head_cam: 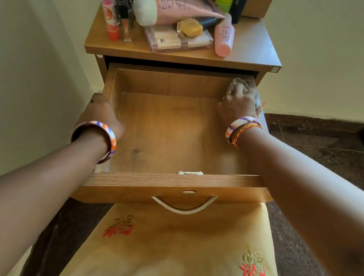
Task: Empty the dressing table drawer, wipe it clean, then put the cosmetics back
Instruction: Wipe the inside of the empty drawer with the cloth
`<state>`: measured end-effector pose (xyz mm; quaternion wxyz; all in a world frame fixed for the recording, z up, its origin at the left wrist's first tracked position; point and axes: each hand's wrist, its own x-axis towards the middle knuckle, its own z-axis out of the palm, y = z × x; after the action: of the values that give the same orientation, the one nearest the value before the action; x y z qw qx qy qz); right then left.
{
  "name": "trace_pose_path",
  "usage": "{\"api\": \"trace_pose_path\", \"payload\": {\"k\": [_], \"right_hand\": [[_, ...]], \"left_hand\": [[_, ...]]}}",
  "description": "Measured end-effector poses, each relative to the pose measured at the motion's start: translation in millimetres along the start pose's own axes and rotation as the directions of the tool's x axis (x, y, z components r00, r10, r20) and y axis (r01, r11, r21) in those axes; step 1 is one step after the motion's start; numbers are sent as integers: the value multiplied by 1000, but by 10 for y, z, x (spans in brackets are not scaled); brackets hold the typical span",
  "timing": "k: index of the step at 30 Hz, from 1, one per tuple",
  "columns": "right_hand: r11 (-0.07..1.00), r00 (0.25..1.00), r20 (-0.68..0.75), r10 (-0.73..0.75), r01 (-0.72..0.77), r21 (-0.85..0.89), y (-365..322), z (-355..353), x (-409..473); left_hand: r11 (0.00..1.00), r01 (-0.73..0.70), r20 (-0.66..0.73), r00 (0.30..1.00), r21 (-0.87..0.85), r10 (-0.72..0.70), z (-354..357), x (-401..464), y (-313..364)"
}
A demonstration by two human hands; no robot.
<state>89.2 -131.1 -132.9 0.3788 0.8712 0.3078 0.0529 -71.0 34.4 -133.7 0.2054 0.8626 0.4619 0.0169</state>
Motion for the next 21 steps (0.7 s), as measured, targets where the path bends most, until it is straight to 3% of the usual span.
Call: {"api": "trace_pose_path", "payload": {"k": [2,4,7,10,12,15,18,20,21], "right_hand": [[999,996,87,32,-28,-43,-42,61,-88],[988,988,142,-53,72,-135,-95,80,-311],[972,929,295,-223,187,146,-13,-60,-579],[988,950,280,-140,116,99,76,-194,-495],[979,987,157,-23,-9,202,77,-109,-244],[992,999,-17,45,-42,120,99,-36,-25],[991,975,179,-132,135,-5,111,-15,-155],[969,887,391,-248,235,82,66,-119,-370],[959,867,412,-282,256,118,34,-176,-485]], "left_hand": [[1000,2,3,1000,-4,-2,0,-1,-1],[1000,5,14,1000,-11,-5,0,2,-4],[1000,9,12,1000,-18,-9,-1,3,-7],[1000,20,6,1000,-23,-20,-2,-3,2],[999,26,11,1000,-27,-26,4,-2,13],[999,28,12,1000,-27,-27,-2,6,16],[1000,21,13,1000,-23,-21,-14,-15,22],[1000,17,16,1000,-23,-17,-18,-23,19],[1000,18,17,1000,-23,-17,-19,-24,15]]}}
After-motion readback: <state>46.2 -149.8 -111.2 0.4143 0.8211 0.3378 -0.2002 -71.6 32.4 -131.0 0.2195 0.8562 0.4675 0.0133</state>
